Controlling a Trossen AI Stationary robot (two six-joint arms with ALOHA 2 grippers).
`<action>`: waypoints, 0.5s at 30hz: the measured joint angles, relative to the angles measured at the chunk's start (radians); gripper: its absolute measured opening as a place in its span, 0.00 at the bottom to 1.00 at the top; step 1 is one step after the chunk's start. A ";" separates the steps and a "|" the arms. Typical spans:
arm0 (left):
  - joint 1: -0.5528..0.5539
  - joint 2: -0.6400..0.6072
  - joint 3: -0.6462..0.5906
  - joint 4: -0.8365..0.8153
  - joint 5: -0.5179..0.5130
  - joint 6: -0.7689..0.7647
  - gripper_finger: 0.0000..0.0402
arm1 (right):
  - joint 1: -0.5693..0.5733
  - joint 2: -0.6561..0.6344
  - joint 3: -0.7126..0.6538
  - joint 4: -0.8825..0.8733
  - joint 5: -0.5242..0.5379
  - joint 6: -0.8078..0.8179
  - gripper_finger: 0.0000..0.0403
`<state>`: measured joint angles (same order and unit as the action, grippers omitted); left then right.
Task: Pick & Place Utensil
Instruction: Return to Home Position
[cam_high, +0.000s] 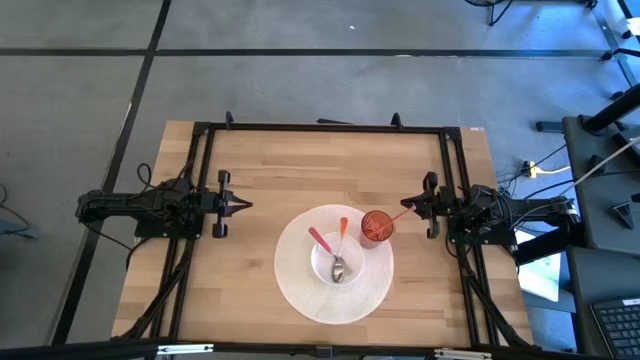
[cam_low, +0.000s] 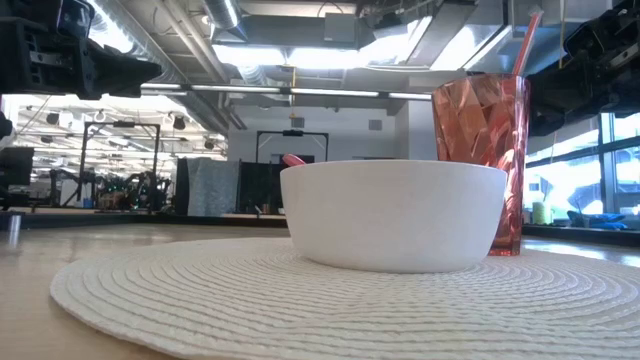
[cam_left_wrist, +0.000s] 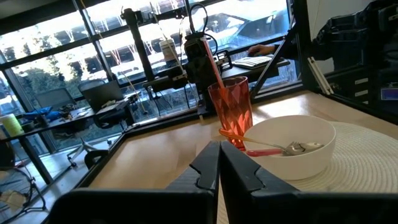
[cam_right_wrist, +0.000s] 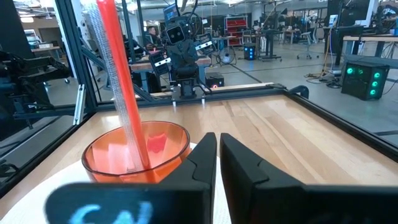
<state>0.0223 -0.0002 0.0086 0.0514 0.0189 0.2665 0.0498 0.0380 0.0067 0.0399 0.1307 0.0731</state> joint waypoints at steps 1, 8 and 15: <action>0.000 0.000 0.000 0.000 0.000 -0.001 0.01 | 0.000 0.000 0.000 0.000 0.000 -0.002 0.06; 0.000 0.000 0.000 0.000 0.000 0.000 0.01 | 0.000 0.000 0.000 0.000 0.000 0.000 0.06; 0.000 0.000 0.000 0.000 0.000 -0.001 0.02 | 0.000 0.000 0.000 0.000 0.000 0.000 0.06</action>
<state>0.0227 -0.0002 0.0086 0.0513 0.0189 0.2658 0.0502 0.0380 0.0067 0.0399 0.1304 0.0735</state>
